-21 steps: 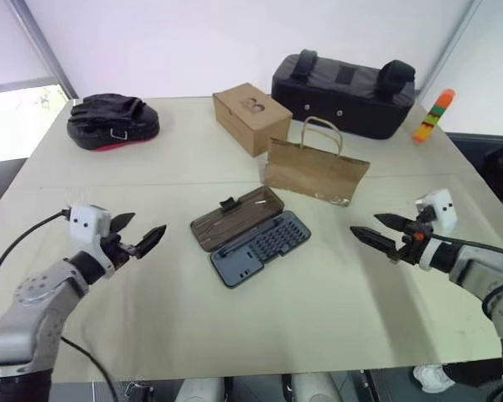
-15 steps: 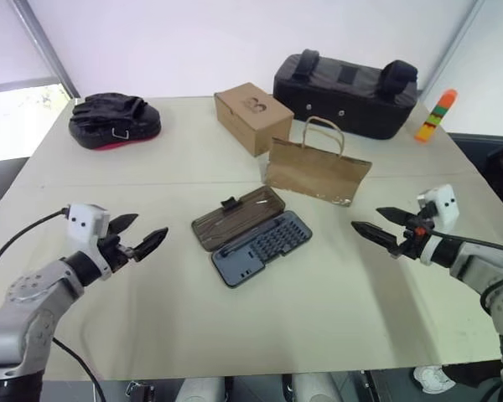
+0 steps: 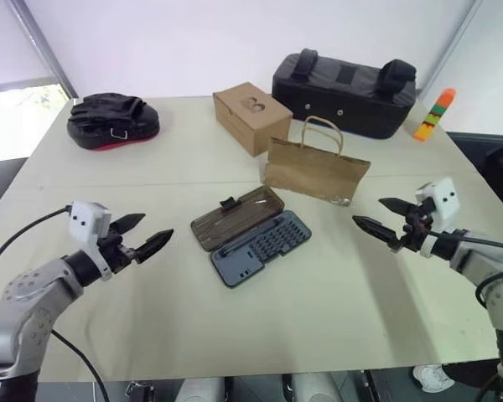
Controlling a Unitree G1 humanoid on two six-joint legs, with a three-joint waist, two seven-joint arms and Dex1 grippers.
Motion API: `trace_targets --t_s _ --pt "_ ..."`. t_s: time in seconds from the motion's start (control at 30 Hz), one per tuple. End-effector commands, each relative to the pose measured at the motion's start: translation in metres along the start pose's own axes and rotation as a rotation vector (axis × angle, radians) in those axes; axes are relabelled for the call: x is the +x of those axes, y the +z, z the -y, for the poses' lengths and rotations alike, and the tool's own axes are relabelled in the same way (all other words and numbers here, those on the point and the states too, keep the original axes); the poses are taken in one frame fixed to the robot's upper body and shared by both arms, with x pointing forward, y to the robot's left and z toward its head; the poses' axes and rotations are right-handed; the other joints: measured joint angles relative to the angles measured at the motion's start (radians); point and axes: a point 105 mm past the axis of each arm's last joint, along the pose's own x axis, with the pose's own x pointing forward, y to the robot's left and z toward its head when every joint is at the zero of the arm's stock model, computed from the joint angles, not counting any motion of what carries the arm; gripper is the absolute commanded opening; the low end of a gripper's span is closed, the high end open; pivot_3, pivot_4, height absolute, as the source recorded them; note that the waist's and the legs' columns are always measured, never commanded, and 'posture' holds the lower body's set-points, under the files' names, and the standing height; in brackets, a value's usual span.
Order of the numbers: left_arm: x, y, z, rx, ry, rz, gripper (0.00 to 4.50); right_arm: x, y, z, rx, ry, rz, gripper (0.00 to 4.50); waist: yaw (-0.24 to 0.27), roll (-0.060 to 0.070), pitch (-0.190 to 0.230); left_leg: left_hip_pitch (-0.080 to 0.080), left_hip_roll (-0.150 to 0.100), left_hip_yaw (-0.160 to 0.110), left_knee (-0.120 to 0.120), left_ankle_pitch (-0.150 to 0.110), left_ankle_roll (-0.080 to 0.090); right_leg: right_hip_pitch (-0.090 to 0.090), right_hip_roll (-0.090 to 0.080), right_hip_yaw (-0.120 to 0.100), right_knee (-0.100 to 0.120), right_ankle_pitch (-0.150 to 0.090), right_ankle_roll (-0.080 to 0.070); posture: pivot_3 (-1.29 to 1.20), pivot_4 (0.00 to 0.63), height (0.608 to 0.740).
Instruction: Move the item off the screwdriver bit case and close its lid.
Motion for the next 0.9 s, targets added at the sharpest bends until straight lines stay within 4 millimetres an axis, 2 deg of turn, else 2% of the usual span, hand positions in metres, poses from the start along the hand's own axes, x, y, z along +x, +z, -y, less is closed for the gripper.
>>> trace_targets --t_s 0.03,0.47,0.57,0.67,0.77,0.9 --pt "-0.001 0.013 0.003 0.040 -0.021 0.029 4.50 -0.001 0.012 0.001 -0.047 -0.003 0.031 4.47 0.000 0.000 0.000 0.000 0.000 0.000 0.000 0.000 0.000 0.000 0.000 0.000 0.000 0.000 0.000 0.00 0.150 0.740" --pt "0.000 0.017 0.004 0.062 -0.047 0.028 4.50 0.002 0.026 0.000 -0.127 0.001 0.042 4.47 0.000 0.001 0.000 0.000 0.000 0.000 0.000 0.000 0.000 0.000 -0.001 0.000 0.000 0.000 0.000 0.00 0.150 0.740" --pt "0.005 0.026 0.006 0.080 -0.068 0.046 4.50 0.008 0.062 0.012 -0.200 -0.056 0.147 4.47 -0.003 0.002 0.003 0.000 0.000 0.000 0.000 0.000 0.000 0.000 -0.001 0.000 0.000 0.000 0.000 0.00 0.150 0.740" --pt "0.008 0.029 0.006 0.084 -0.080 0.052 4.50 0.019 0.086 0.014 -0.263 -0.066 0.204 4.47 -0.006 0.003 0.005 0.000 0.000 0.001 0.001 0.001 -0.001 0.000 0.000 0.001 0.000 0.000 0.000 0.00 0.150 0.740" --pt "0.010 0.029 0.008 0.090 -0.092 0.052 4.50 0.034 0.100 0.009 -0.301 -0.035 0.240 4.47 -0.004 0.002 0.005 0.001 0.000 0.000 -0.001 0.001 -0.001 0.000 0.002 0.000 0.001 0.001 0.000 0.00 0.150 0.740" --pt "0.012 0.032 0.012 0.092 -0.108 0.068 4.50 0.051 0.101 0.004 -0.307 0.008 0.243 4.47 -0.003 0.002 0.005 0.000 0.000 0.001 -0.003 0.001 -0.001 -0.002 0.001 0.000 0.000 0.002 0.002 0.00 0.150 0.740"
